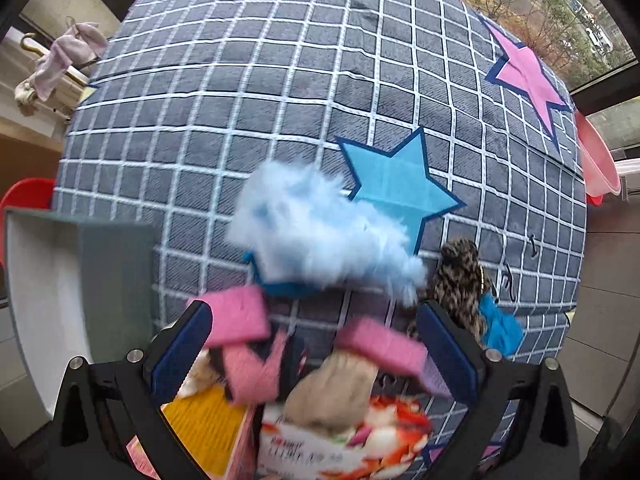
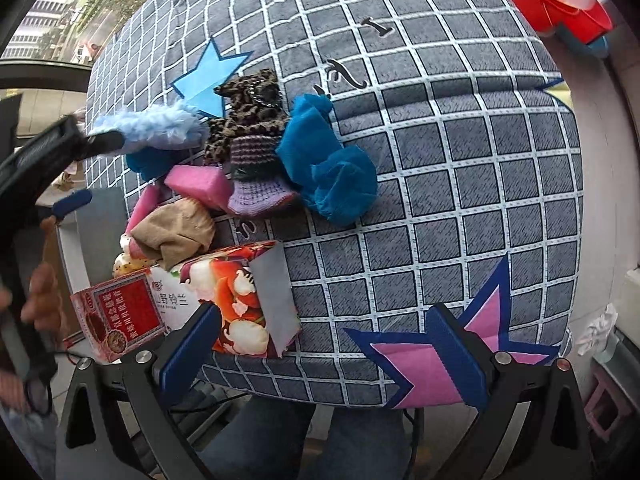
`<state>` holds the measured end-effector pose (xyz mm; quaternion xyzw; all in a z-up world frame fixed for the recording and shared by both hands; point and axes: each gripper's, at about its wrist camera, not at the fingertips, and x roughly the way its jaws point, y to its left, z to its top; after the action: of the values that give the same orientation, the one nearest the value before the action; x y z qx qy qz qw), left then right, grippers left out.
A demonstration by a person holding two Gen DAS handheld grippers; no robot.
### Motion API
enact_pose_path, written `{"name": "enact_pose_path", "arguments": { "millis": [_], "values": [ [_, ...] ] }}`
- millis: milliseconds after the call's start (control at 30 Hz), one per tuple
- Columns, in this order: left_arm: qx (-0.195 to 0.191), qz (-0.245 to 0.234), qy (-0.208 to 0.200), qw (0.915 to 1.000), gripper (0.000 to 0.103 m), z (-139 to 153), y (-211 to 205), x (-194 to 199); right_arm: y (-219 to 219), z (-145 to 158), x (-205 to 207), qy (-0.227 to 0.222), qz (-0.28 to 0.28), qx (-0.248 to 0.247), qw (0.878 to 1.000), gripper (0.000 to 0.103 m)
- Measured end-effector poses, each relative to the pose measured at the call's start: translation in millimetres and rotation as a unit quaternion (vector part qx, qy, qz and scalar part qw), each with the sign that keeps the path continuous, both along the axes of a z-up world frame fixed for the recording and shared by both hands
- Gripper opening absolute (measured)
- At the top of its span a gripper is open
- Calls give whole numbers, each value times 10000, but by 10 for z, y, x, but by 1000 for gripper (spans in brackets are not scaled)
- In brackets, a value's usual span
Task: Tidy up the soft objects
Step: 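Grasp the light-blue feather toy with left tool while right tool grasps the blue cloth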
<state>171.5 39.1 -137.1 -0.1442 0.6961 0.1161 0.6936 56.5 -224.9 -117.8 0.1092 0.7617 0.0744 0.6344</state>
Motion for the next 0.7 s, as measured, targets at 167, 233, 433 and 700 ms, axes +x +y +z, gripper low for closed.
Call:
{"name": "enact_pose_path", "arguments": {
  "millis": [167, 233, 433, 700],
  "values": [
    [-38, -314, -165, 9994, 102, -125, -171, 241, -62, -137, 60, -7, -126, -25, 9999, 103],
    [-114, -436, -226, 9987, 102, -170, -253, 345, -82, -196, 111, -5, -170, -56, 9998, 103],
    [-681, -865, -674, 9916, 102, -154, -542, 705, -157, -301, 274, -75, -292, -167, 9994, 103],
    [-64, -934, -746, 9928, 102, -47, -322, 873, -244, -458, 459, -234, -368, -297, 9986, 103]
  ]
}}
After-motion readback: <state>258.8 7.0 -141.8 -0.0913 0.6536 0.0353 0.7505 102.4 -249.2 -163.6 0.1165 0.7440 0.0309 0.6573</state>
